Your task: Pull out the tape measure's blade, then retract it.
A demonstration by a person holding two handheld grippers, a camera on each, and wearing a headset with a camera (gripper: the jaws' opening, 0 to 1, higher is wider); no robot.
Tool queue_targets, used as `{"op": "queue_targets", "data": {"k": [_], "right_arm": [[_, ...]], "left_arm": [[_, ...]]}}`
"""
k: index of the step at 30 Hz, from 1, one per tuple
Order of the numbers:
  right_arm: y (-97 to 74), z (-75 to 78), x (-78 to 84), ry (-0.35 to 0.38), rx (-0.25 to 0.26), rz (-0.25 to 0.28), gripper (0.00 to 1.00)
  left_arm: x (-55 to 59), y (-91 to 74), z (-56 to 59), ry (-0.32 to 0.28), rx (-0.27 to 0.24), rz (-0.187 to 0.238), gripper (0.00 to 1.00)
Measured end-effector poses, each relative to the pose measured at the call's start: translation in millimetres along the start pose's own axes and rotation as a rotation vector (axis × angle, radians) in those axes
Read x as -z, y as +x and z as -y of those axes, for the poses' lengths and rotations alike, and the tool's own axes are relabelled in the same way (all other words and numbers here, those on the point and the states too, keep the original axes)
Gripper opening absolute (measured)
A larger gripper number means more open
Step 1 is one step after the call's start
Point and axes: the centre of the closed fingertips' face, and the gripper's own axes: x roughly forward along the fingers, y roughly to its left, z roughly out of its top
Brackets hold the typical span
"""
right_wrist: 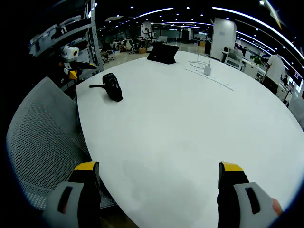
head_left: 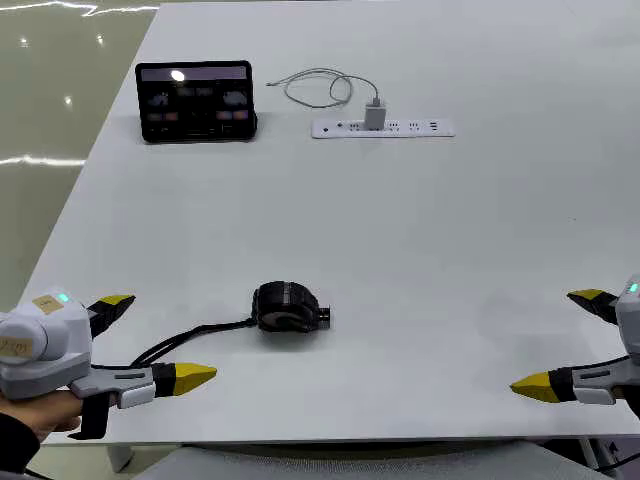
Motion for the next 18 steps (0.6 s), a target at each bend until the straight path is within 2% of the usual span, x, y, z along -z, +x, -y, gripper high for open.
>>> {"op": "queue_targets", "data": {"k": [8, 18], "right_arm": [[-1.8, -0.6, 4.2, 0.009, 0.007, 0.001, 1.00], [-4.8, 0.5, 6.2, 0.012, 0.021, 0.008, 1.00]], "left_arm": [[2.7, 3.4, 2.8, -0.002, 0.015, -0.011, 1.00], [-2.3, 6.1, 3.2, 0.003, 0.027, 0.000, 1.00]]}}
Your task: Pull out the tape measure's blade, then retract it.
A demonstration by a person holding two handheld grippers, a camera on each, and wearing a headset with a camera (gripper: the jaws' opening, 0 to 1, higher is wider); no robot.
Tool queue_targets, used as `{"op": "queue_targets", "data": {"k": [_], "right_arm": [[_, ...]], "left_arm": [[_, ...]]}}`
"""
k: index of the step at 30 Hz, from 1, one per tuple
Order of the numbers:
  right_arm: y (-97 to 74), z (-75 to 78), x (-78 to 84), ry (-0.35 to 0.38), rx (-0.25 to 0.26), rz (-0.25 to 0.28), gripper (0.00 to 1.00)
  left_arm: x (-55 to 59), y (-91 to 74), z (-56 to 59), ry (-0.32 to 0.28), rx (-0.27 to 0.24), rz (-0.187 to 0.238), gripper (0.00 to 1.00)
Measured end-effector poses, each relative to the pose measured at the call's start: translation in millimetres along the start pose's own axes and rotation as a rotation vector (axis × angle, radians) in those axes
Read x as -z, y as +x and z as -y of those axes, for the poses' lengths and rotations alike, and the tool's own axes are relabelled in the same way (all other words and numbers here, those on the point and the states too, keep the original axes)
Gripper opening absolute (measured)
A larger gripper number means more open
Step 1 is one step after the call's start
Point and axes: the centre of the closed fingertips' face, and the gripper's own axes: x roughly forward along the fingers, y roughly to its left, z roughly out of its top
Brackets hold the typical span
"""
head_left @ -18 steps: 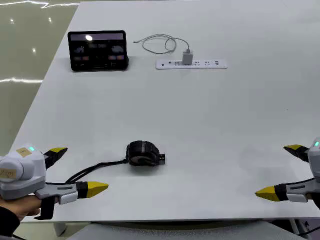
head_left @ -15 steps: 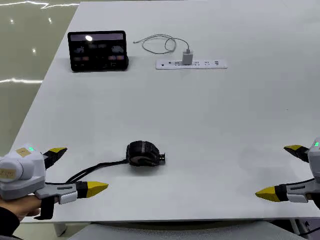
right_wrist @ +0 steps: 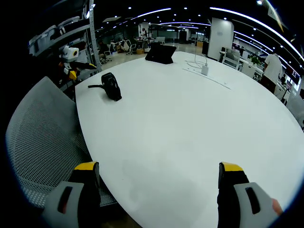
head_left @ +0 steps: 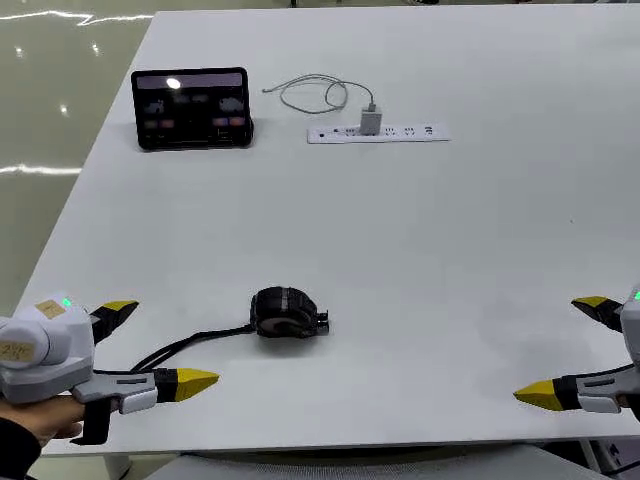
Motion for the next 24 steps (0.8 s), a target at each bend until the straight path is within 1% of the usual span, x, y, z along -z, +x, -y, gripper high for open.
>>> {"op": "queue_targets", "data": {"k": [4, 5, 6, 7, 9, 12, 14, 15, 17, 20, 22, 24], "right_arm": [[-0.3, -0.1, -0.3, -0.007, 0.006, 0.008, 1.00], [-0.4, -0.2, -0.3, -0.007, 0.008, 0.010, 1.00], [-0.6, -0.6, 0.1, -0.004, 0.008, 0.010, 1.00], [-0.7, -0.9, 0.6, -0.004, 0.009, 0.010, 1.00], [-0.9, -0.9, 2.1, -0.007, 0.014, 0.007, 1.00], [-1.0, -2.1, 2.8, -0.003, 0.016, 0.010, 1.00], [-0.5, -1.2, 3.0, -0.015, 0.024, 0.014, 1.00], [0.0, -1.5, 1.6, -0.018, 0.024, 0.024, 1.00], [0.4, -2.4, 0.7, -0.017, 0.021, 0.029, 1.00], [2.6, -3.5, -0.4, -0.025, 0.013, 0.035, 1.00], [3.5, -3.0, -2.8, -0.032, 0.018, 0.040, 1.00], [4.1, -3.2, -2.9, -0.029, 0.015, 0.035, 1.00]], "left_arm": [[-1.3, 0.6, -1.2, 0.024, -0.004, 0.009, 1.00], [-2.1, 0.8, -1.0, 0.028, -0.001, 0.016, 1.00], [-4.5, 0.9, -0.7, 0.036, 0.004, 0.031, 1.00], [-4.9, 0.9, -1.0, 0.040, 0.003, 0.033, 1.00], [-2.8, 1.5, -2.3, 0.034, 0.002, 0.016, 1.00], [-2.8, 2.9, -2.0, 0.038, 0.014, 0.012, 1.00], [1.3, 3.9, -4.4, 0.065, 0.008, -0.019, 1.00], [1.8, 4.6, -4.4, 0.063, 0.012, -0.026, 1.00], [1.1, 4.9, -4.8, 0.062, 0.016, -0.025, 1.00], [-1.4, 6.8, -5.4, 0.081, 0.024, -0.023, 1.00], [-2.6, 9.5, -5.8, 0.098, 0.031, -0.025, 1.00], [-4.9, 11.2, -5.3, 0.101, 0.037, -0.021, 1.00]]}}
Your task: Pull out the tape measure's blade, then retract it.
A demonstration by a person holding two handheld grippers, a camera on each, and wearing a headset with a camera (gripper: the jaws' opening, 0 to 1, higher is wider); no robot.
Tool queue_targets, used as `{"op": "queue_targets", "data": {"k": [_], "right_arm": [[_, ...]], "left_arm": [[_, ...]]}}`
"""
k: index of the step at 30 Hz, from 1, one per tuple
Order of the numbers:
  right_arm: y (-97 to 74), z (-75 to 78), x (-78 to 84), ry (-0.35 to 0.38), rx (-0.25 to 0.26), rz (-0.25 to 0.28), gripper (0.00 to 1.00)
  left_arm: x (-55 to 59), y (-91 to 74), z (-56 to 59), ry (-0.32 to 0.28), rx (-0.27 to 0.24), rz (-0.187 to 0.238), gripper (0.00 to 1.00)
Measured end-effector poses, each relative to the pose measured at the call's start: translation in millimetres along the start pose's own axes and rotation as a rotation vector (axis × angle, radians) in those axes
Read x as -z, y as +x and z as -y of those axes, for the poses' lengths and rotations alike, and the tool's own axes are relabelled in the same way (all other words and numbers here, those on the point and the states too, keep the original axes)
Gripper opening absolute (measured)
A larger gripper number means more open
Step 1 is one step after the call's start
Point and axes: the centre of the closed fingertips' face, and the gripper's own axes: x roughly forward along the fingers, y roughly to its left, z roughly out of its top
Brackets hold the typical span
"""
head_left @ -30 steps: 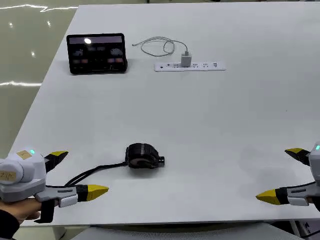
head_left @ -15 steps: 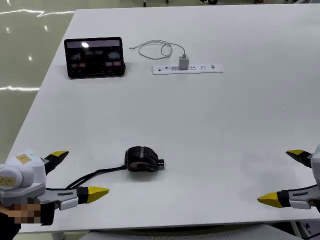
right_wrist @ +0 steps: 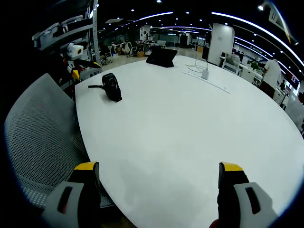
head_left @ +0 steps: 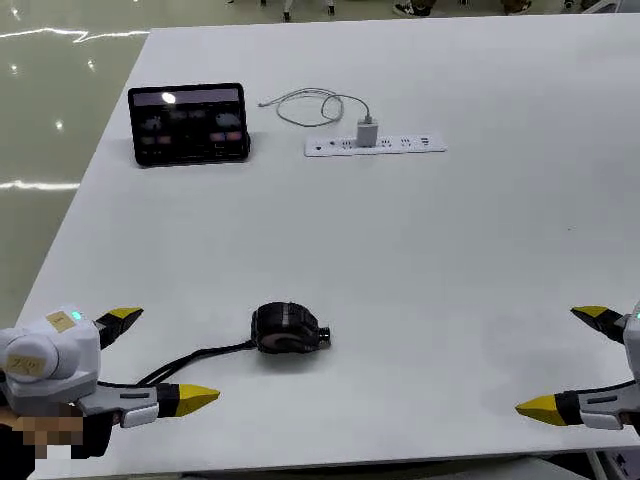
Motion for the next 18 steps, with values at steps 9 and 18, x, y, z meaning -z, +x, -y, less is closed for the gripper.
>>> {"op": "queue_targets", "data": {"k": [9, 18], "right_arm": [[1.7, 2.3, -4.1, 0.000, 0.005, -0.003, 1.00], [12.8, -4.9, -9.7, -0.017, -0.011, 0.014, 1.00]], "left_arm": [[-3.2, 15.1, 8.0, 0.062, 0.046, -0.037, 1.00], [-8.1, 31.3, 13.4, 0.128, 0.094, -0.070, 1.00]]}}
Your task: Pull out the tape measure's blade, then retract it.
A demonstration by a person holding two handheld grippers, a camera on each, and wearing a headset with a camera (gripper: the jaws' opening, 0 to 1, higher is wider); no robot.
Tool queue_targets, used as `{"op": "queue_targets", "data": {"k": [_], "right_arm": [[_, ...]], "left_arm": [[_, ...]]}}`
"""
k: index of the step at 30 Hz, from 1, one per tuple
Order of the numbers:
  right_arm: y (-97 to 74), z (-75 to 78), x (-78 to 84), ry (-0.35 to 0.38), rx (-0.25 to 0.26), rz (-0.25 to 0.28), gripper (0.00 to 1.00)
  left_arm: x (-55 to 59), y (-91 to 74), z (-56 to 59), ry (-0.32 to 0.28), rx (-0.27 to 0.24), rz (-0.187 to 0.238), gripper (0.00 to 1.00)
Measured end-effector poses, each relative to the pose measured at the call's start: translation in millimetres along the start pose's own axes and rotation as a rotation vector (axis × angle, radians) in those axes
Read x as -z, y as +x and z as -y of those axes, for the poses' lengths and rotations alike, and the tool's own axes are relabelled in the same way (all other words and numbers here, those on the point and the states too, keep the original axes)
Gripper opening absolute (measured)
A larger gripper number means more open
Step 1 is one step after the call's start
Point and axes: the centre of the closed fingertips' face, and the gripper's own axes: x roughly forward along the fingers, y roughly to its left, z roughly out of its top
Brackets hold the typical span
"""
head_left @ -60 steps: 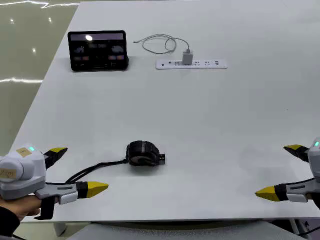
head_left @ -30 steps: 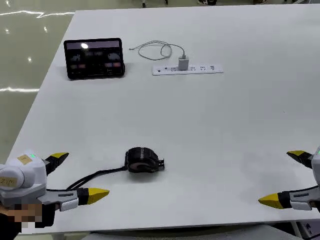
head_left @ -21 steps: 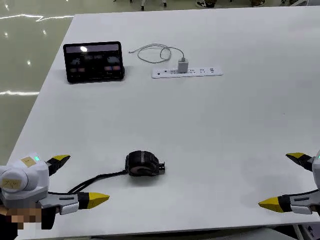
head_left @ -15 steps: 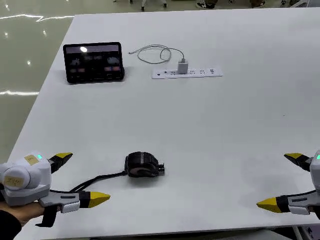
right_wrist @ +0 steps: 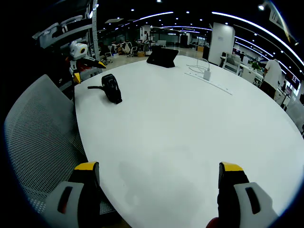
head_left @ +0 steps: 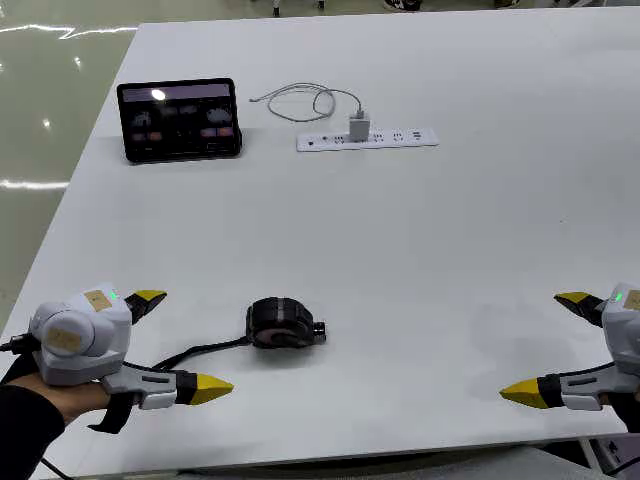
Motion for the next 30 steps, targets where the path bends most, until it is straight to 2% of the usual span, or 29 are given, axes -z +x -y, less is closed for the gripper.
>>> {"op": "queue_targets", "data": {"k": [1, 5, 6, 10, 17, 19, 20, 22, 25, 30], "right_arm": [[1.3, -2.2, -6.0, -0.019, -0.008, 0.023, 1.00], [6.7, -6.1, -9.1, -0.023, -0.024, 0.017, 1.00], [9.5, -11.7, -10.9, -0.028, -0.051, 0.020, 1.00], [16.7, -17.6, -13.3, -0.050, -0.072, 0.000, 1.00], [25.8, -20.1, -22.4, -0.053, -0.084, 0.015, 1.00], [27.8, -21.9, -27.8, -0.074, -0.092, 0.041, 1.00], [28.9, -24.0, -33.5, -0.097, -0.104, 0.072, 1.00], [29.9, -25.2, -36.9, -0.126, -0.113, 0.090, 1.00], [32.4, -27.8, -38.4, -0.137, -0.123, 0.092, 1.00], [42.4, -29.2, -33.1, -0.124, -0.158, 0.068, 1.00]], "left_arm": [[-1.0, 1.5, 0.5, 0.002, 0.006, -0.002, 1.00], [-2.1, 7.5, 1.5, 0.067, 0.023, -0.032, 1.00], [-0.2, 9.4, 0.5, 0.082, 0.021, -0.055, 1.00], [-2.9, 15.6, 2.4, 0.112, 0.048, -0.068, 1.00], [-7.2, 25.6, 8.7, 0.134, 0.087, -0.082, 0.99], [-7.9, 28.9, 11.2, 0.142, 0.098, -0.091, 0.98], [-8.8, 30.5, 12.3, 0.151, 0.104, -0.093, 0.98], [-9.6, 32.4, 13.7, 0.157, 0.112, -0.100, 0.96], [-7.5, 36.0, 10.2, 0.192, 0.101, -0.128, 0.92], [-12.4, 42.4, 12.5, 0.191, 0.120, -0.128, 0.90]]}}
